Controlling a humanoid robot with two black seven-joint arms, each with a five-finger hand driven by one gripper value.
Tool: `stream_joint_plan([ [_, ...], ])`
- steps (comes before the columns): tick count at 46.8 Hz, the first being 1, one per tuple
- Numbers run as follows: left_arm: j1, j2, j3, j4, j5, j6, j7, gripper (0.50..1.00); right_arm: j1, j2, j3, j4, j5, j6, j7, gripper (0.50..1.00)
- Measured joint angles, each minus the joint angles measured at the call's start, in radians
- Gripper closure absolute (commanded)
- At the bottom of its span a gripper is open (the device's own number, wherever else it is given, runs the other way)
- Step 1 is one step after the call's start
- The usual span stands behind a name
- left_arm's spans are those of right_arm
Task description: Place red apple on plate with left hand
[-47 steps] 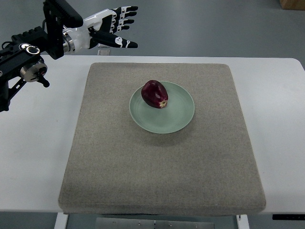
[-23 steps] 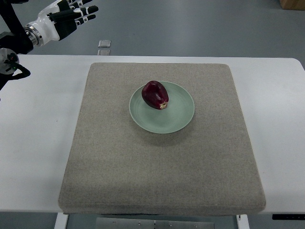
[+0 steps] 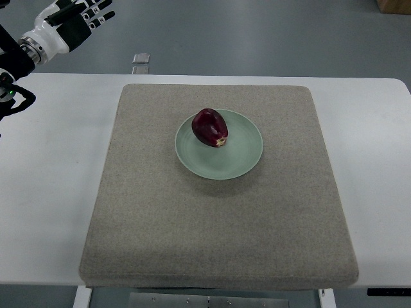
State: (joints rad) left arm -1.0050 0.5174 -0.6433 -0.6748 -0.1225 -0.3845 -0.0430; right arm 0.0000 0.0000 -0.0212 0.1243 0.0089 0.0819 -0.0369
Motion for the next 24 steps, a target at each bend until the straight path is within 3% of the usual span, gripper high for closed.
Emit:
stream_joint_plan([
  [24,-0.001,-0.019,-0.036,0.005,0.000,0.005,0.002,0.501,-0.007,0.000,0.001,0.003,0.005,0.003,0.000,0.572],
])
